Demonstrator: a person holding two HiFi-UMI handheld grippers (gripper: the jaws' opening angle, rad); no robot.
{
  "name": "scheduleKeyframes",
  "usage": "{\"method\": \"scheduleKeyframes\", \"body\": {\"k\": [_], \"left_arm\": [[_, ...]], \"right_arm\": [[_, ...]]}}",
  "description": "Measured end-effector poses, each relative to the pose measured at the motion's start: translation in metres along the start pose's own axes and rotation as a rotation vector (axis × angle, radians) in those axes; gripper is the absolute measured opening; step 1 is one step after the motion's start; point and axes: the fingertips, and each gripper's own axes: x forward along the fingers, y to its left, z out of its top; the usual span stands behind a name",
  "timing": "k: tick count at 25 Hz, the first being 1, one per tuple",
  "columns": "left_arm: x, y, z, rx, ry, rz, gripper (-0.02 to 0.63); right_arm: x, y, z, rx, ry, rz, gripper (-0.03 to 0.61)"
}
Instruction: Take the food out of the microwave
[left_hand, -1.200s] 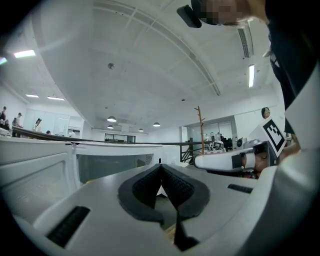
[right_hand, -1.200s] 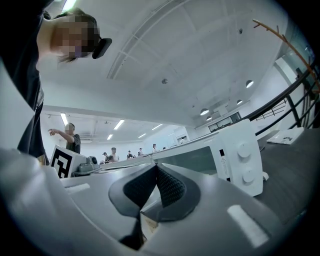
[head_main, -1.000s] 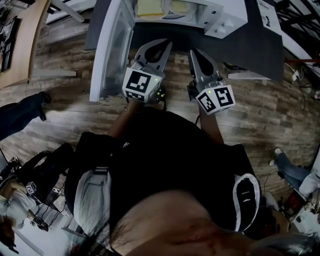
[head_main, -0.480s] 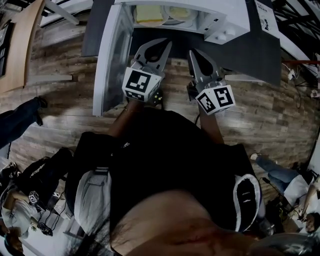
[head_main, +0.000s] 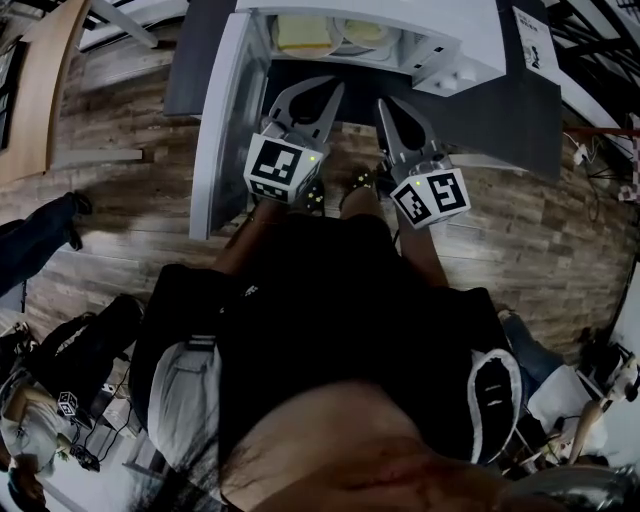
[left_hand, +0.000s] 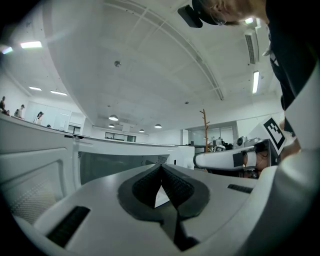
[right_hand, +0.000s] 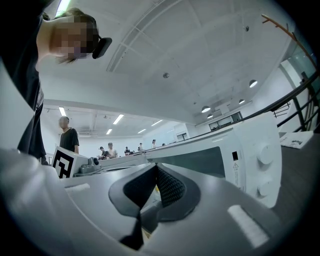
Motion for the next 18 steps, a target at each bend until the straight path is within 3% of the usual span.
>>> {"method": "scheduleKeyframes", "body": {"k": [18], "left_arm": [[0.022, 0.003, -0.004, -0.012, 0.012, 0.045, 0.006]], "right_arm": [[0.017, -0.026, 0.002, 0.014, 0.025, 0.055, -0.002]]}}
